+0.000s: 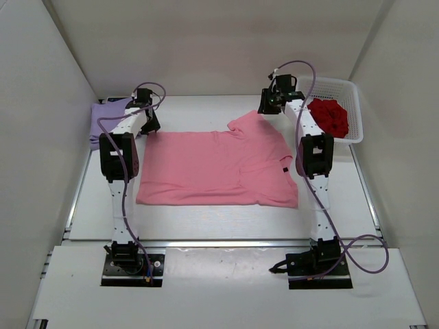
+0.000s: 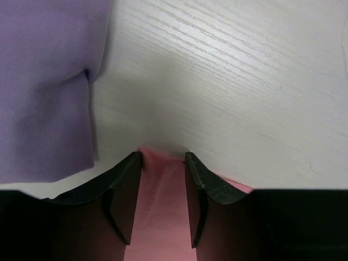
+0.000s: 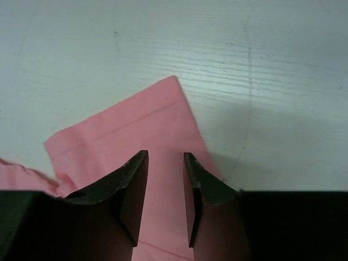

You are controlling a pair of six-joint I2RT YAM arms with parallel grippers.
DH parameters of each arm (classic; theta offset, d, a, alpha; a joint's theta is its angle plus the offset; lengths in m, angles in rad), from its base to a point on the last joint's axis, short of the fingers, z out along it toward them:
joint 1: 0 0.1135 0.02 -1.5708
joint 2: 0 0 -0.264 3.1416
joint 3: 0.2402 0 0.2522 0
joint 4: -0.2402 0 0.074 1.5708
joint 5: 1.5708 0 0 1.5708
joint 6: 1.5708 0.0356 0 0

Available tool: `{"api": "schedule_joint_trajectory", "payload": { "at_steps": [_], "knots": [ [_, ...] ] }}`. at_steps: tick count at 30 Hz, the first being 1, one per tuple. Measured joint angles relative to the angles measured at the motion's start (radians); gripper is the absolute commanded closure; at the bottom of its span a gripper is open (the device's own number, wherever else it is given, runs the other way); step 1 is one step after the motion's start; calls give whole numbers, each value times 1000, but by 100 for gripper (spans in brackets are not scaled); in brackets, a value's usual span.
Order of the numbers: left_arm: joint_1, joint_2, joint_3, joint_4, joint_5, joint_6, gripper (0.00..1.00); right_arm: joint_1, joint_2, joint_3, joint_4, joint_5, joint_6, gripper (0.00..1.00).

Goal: Fold and stack the t-shirts
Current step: Grap the side of the flattened tshirt furthest away from the robot with both arms

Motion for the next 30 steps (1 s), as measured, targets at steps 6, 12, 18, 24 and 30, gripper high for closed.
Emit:
{"api": "schedule_joint_trajectory", "payload": {
  "at_steps": [6,12,18,24,30],
  "knots": [
    [35,-21,-41,37,19,-29,48,-17,48,3,21,19,-8,67],
    [61,-22,-42,39,20,-29,49,-6,90,7,78,15,-3,66],
    [59,-3,1,-8,17,-19,63,-8,95,7,112,-29,16,66],
    [57,-1,8,-26,18,-9,77,-28,97,7,136,-86,48,69],
    [57,-1,5,-23,19,-6,88,-44,98,7,152,-132,83,65]
  ]
}}
